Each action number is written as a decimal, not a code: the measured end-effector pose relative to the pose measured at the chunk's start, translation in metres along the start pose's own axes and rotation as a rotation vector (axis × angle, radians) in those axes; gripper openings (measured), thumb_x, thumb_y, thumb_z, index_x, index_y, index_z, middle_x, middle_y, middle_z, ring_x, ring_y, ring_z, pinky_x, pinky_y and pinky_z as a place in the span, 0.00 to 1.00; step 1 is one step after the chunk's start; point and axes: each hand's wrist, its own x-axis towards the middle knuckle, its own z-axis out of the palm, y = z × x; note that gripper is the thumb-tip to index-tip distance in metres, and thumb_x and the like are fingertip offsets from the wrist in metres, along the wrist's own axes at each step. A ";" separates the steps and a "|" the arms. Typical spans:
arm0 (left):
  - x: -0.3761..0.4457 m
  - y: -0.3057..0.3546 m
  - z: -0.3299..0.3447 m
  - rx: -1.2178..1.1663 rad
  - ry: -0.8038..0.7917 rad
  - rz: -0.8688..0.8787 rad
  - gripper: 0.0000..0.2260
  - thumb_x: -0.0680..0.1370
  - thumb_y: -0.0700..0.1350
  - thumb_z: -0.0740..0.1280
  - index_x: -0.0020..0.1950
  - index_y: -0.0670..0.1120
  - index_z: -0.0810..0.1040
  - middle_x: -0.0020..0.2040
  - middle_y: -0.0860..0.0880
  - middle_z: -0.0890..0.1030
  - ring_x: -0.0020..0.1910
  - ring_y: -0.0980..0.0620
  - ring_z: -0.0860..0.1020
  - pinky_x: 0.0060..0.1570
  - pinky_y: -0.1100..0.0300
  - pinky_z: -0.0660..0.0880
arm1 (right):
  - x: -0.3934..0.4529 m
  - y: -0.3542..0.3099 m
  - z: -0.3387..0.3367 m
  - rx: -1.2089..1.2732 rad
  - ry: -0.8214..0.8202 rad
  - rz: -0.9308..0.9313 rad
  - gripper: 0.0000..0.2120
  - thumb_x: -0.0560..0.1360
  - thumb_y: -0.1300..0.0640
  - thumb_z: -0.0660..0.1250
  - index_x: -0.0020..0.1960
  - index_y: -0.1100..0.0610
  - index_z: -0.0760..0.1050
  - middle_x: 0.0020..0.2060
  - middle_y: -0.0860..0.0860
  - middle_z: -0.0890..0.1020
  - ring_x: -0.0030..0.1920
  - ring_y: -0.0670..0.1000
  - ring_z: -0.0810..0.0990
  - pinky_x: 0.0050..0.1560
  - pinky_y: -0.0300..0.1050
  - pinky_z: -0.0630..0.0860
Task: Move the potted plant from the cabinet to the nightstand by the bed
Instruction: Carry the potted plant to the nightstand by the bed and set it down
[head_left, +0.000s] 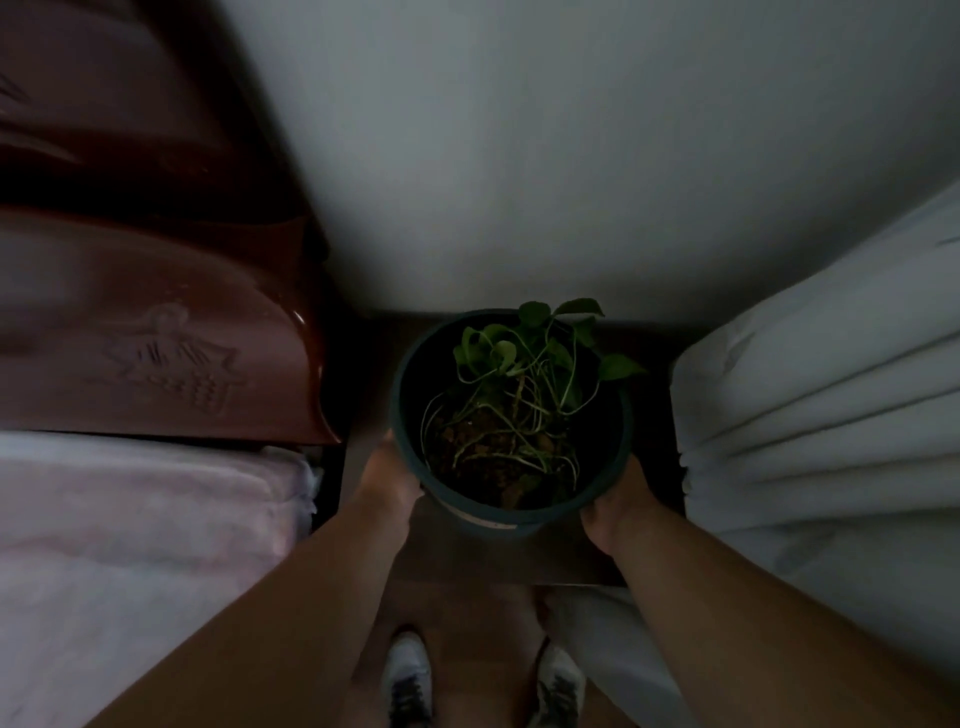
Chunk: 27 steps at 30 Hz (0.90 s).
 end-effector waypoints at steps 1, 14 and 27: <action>0.001 0.000 0.001 -0.016 -0.003 0.006 0.16 0.89 0.47 0.57 0.58 0.40 0.82 0.40 0.49 0.83 0.38 0.50 0.81 0.45 0.56 0.82 | 0.002 0.000 0.001 -0.006 0.004 -0.002 0.23 0.93 0.54 0.51 0.81 0.62 0.74 0.67 0.61 0.84 0.50 0.56 0.82 0.50 0.48 0.78; 0.018 -0.008 0.015 -0.069 0.029 -0.099 0.16 0.89 0.42 0.55 0.52 0.42 0.81 0.48 0.44 0.81 0.45 0.47 0.78 0.43 0.53 0.75 | 0.029 0.004 -0.012 0.048 -0.013 0.040 0.24 0.92 0.53 0.52 0.80 0.63 0.75 0.73 0.64 0.82 0.71 0.65 0.80 0.69 0.57 0.77; 0.028 -0.023 -0.003 -0.121 -0.218 -0.139 0.34 0.81 0.71 0.58 0.55 0.45 0.92 0.56 0.40 0.91 0.54 0.39 0.90 0.55 0.44 0.84 | 0.036 0.005 -0.028 0.080 -0.110 0.118 0.23 0.90 0.46 0.57 0.73 0.59 0.82 0.71 0.64 0.83 0.73 0.67 0.79 0.77 0.66 0.73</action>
